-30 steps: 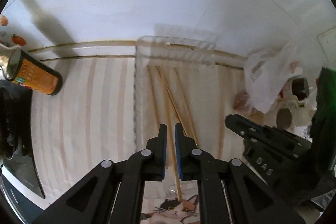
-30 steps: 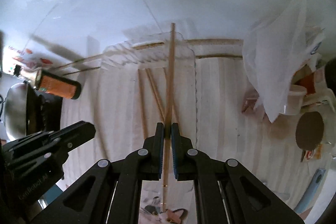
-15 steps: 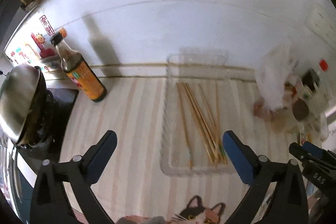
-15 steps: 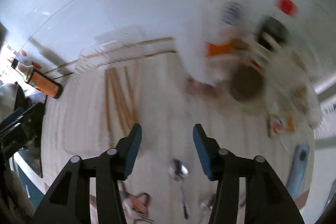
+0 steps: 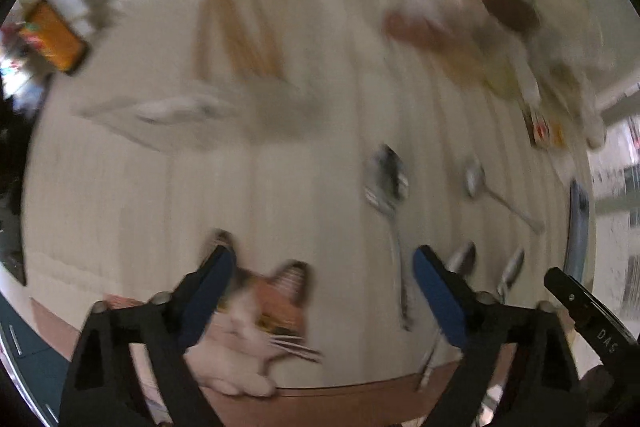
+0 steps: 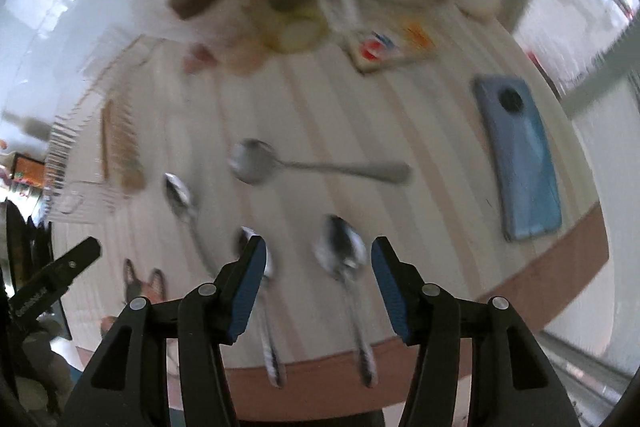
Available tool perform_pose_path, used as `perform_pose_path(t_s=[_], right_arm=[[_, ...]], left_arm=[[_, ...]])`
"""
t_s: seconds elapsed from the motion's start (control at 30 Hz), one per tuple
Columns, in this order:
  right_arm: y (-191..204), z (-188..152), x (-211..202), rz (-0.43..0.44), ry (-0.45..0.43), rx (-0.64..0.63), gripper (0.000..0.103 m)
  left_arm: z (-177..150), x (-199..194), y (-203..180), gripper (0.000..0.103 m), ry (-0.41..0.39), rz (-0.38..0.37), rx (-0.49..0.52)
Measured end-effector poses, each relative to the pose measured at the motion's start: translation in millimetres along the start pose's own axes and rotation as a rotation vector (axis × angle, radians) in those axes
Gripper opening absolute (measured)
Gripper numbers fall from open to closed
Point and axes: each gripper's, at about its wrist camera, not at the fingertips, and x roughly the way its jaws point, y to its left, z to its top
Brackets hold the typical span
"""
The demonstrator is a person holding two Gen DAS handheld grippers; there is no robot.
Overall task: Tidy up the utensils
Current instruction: 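Lower the left gripper onto a silver spoon and close while the right gripper grasps another spoon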
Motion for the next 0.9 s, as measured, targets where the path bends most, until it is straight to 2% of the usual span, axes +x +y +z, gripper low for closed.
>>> perform_pose_path(t_s=[0.03,0.17,0.23,0.27,0.3,0.33,0.4,0.6,0.77,0.9], right_arm=[[-9.6,-1.8,4.0,-0.006,0.007,0.015,0.055],[-38.7,-8.0,12.9,-0.008,0.023,0.069,0.054],[-51.5,-10.3,16.1,-0.011,0.029,0.092,0.054],[-57.9,-12.3,16.8,-0.010,0.033,0.102,0.054],[-62.8,-13.4,18.2,-0.013,0.038,0.106,0.054],[-66.9,-14.6,18.6,-0.015,0.041,0.109,0.054],[-73.1,-16.0,19.7,-0.017,0.046,0.111,0.054],[-63.9,-25.1,16.0,0.036,0.062,0.086,0.054],[-15.8,-33.5,22.6,0.107,0.101,-0.010,0.054],[24.2,-41.4,42.4,0.090,0.145,-0.094,0.054]], left_arm=[[0.5,8.6,-8.9,0.073,0.022,-0.010,0.010],[7.0,43.8,-42.5,0.055,0.095,-0.018,0.041],[11.4,60.3,-54.7,0.049,0.116,0.018,0.053],[12.9,66.4,-58.1,0.040,0.122,0.031,0.053],[14.0,67.9,-61.3,0.039,0.114,0.052,0.055],[15.5,65.4,-65.4,0.031,0.092,0.063,0.066],[15.7,62.6,-71.9,0.007,0.080,0.062,0.080],[-7.5,55.3,-71.7,0.005,0.078,0.070,0.119],[-33.8,46.6,-41.7,0.004,0.117,0.062,0.084],[-47.1,41.4,-12.5,0.004,0.142,0.068,0.036]])
